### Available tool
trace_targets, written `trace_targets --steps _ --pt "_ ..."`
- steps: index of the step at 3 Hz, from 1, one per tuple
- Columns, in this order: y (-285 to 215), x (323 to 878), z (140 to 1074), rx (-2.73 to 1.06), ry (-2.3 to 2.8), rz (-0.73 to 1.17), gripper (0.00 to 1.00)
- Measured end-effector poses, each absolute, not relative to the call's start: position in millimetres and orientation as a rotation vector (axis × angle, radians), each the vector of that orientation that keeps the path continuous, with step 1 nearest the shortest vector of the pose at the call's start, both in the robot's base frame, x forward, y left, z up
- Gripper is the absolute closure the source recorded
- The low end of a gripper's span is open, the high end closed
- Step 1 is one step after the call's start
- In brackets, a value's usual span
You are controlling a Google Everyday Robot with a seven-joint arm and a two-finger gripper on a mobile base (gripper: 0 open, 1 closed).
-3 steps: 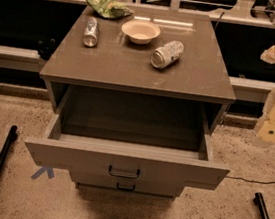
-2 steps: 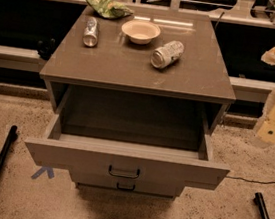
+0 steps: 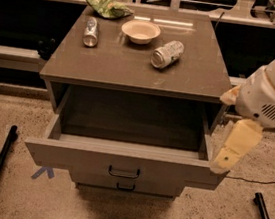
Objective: Close top drawer
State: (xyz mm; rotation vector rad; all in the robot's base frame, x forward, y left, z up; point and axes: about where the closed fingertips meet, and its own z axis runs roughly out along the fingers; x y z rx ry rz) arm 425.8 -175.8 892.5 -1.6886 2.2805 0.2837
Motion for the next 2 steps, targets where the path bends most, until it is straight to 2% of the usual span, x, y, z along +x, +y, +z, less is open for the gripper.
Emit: trace_targets --steps 1,2 --pt "-152.7 419.9 838.0 -1.693 2.339 0.450 0.00" --pt "-140.6 411.2 794.9 -1.673 2.397 0.566 0.18"
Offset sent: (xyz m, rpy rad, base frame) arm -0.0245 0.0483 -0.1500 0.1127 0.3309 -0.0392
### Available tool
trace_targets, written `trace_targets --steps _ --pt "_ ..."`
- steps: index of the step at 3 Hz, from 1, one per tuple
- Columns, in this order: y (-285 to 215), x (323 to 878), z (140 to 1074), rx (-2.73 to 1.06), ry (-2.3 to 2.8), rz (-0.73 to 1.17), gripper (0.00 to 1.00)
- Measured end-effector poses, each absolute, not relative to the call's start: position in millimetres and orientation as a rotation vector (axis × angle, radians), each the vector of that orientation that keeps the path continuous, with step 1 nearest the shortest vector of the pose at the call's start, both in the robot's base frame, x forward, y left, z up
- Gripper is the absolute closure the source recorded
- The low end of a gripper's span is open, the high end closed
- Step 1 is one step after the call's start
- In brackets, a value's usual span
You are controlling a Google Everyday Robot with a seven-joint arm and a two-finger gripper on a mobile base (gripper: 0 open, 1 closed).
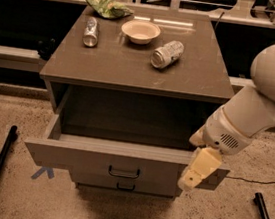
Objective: Close top drawer
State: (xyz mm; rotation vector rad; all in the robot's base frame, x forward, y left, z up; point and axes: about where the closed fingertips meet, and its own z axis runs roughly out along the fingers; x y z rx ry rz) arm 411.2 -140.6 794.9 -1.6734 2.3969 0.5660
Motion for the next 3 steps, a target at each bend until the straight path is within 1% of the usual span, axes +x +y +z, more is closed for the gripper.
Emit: trace_targets --steps 1,2,3 --pt "-135.9 403.2 771.8 -1.637 2.443 0.633 0.41" --pt "-133.5 398.6 757.0 -1.619 2.483 0.647 0.65" --pt "-125.5 396.9 727.8 -1.620 2.548 0.618 0.88"
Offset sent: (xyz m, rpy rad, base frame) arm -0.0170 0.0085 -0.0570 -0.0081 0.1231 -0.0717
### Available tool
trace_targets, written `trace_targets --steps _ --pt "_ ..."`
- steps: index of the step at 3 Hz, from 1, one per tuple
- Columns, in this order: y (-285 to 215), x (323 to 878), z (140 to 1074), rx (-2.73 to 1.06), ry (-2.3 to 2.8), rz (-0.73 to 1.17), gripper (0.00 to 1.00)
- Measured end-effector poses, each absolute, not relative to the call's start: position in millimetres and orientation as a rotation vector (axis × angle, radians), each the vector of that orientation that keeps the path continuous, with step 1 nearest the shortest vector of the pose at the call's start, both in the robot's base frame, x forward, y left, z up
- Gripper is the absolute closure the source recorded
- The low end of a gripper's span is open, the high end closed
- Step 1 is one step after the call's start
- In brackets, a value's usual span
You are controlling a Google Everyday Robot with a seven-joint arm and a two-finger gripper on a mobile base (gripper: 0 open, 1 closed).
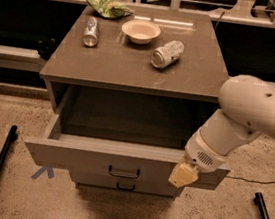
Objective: Close top drawer
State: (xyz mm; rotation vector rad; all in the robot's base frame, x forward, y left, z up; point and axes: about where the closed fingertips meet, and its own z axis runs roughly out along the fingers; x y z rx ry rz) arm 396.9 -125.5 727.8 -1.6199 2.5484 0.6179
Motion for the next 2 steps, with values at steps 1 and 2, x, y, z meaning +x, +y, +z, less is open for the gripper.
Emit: trace_targets --steps 1,2 --pt "-123.4 392.0 684.9 -1.580 2.642 0.595 1.00" --pt "-129.9 392.5 646.5 -1.526 2.727 0.563 1.00"
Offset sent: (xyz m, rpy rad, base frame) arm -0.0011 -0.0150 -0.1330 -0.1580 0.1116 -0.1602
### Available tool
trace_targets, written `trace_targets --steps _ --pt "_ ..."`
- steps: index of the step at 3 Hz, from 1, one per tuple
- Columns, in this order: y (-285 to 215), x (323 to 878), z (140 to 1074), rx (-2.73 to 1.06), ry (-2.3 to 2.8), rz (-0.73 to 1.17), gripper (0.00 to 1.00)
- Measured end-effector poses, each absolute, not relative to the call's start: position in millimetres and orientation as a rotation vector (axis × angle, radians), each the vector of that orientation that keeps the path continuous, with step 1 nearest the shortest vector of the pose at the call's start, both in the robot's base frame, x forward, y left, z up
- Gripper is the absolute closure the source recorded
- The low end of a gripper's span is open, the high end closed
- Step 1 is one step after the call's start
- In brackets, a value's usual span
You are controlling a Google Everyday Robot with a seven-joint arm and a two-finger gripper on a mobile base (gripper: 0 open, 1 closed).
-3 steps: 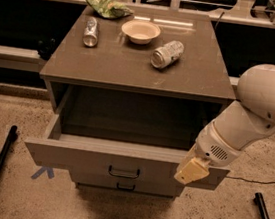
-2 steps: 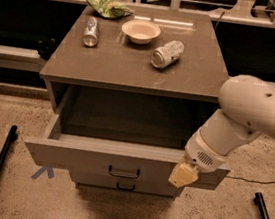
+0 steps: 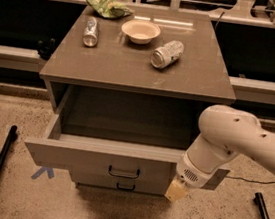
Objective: Close top drawer
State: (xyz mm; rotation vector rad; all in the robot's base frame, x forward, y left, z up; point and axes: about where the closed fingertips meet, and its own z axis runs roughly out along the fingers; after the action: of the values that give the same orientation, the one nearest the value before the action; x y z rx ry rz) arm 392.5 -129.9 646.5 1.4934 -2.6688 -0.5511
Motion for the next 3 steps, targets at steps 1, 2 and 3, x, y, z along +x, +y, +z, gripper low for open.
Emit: trace_targets --steps 1,2,3 --pt "-145.4 409.1 614.0 1.395 -2.717 -0.507 1.00" --pt "-155.6 422.5 602.4 1.334 -2.763 -0.497 1.00" --pt "-155.6 422.4 602.4 1.334 -2.763 -0.497 1.00"
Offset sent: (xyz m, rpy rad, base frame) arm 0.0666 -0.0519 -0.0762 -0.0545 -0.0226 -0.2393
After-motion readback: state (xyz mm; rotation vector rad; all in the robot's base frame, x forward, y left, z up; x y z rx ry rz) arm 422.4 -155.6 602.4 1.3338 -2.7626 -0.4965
